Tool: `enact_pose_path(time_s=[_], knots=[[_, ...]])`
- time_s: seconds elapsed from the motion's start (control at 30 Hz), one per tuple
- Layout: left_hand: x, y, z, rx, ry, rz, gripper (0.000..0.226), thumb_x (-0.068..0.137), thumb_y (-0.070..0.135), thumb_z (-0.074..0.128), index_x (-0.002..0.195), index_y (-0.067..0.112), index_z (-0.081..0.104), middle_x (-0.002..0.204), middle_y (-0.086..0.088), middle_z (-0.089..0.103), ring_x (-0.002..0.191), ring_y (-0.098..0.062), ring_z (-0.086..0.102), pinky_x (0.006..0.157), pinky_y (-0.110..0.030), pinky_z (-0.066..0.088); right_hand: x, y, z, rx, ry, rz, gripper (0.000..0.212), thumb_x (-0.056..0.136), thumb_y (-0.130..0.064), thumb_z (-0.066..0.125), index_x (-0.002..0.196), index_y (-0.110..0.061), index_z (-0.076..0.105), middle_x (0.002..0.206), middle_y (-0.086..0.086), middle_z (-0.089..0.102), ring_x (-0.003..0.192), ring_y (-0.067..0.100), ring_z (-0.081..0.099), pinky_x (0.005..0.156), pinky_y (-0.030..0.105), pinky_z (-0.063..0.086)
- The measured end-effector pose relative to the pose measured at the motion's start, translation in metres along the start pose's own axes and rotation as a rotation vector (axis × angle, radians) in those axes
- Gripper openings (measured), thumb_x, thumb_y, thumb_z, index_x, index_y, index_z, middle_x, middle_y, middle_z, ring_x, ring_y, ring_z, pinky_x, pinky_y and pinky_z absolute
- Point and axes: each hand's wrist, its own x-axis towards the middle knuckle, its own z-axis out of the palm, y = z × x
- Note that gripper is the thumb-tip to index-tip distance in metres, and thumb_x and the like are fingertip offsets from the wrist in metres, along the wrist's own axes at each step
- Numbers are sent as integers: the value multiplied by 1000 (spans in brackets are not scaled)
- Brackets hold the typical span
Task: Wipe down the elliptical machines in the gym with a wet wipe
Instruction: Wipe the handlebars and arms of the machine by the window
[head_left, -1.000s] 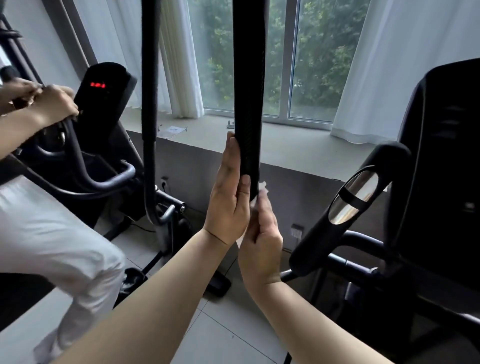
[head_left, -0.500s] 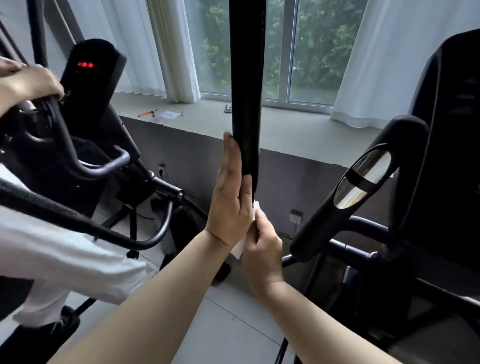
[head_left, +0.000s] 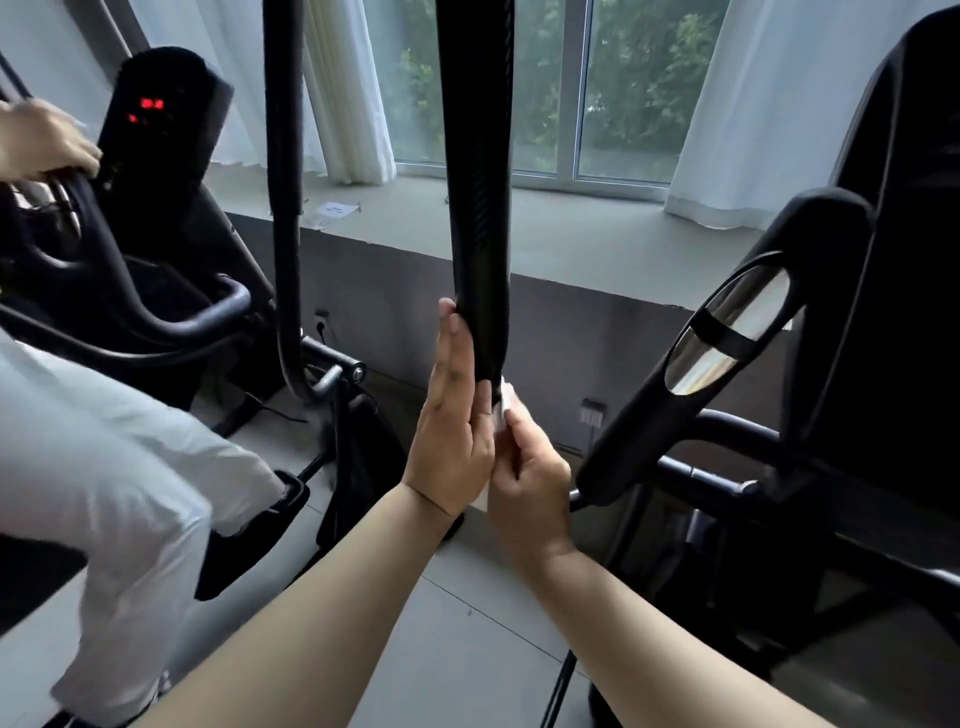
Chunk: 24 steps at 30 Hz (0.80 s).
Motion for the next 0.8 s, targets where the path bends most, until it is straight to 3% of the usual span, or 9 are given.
enact_pose_path(time_s=[0.1, 0.2, 0.3, 0.43, 0.57, 0.67, 0.8], knots=[[-1, 1, -1, -17, -12, -18, 64, 104, 2, 38, 158, 5, 3, 167, -3, 3, 157, -9, 1, 125, -21, 9, 4, -3, 4, 34, -3, -43, 48, 103, 2, 51, 150, -9, 46, 153, -4, 49, 143, 5, 42, 120, 29, 33], [-1, 0, -1, 14, -7, -18, 66, 103, 1, 40, 158, 3, 4, 167, 0, 4, 157, -7, 1, 124, -20, 9, -1, 9, -2, -93, -78, 2, 47, 105, -7, 50, 150, -18, 48, 150, -8, 52, 140, 0, 43, 119, 30, 35], [-1, -1, -2, 25, -24, -3, 66, 102, 0, 39, 157, 6, 4, 166, 2, 4, 157, -7, 1, 125, -22, 9, -3, 8, -7, -49, -114, 90, 45, 105, -9, 48, 147, -24, 49, 144, -9, 57, 136, 3, 49, 117, 29, 37], [-2, -5, -7, 37, -30, 6, 65, 106, 5, 45, 157, 8, 6, 166, 2, 6, 156, -6, 4, 124, -20, 11, 4, -8, 7, 7, 25, -88, 45, 105, -2, 46, 149, -8, 46, 155, 2, 46, 146, 6, 38, 120, 24, 29], [-1, -7, -10, 70, -12, 23, 69, 102, -8, 50, 157, 4, 11, 167, -10, 12, 157, -11, 9, 125, -23, 14, -1, 0, 4, -164, -78, -114, 45, 106, -23, 42, 151, -26, 39, 155, -8, 44, 143, 2, 38, 116, 17, 31], [4, -3, -12, 90, 26, 67, 59, 103, 0, 42, 156, -2, 14, 165, -18, 16, 157, -12, 10, 125, -26, 15, 1, 0, 0, -44, -56, 8, 43, 108, -13, 45, 150, -15, 46, 151, -6, 50, 142, 3, 42, 116, 15, 31], [20, 1, -13, 125, 28, 83, 62, 105, 11, 42, 156, 1, 9, 165, -19, 11, 157, -10, 6, 125, -25, 13, 13, -19, 13, -82, 71, -132, 45, 104, -6, 44, 149, -8, 46, 155, 1, 44, 146, 7, 38, 120, 25, 30]])
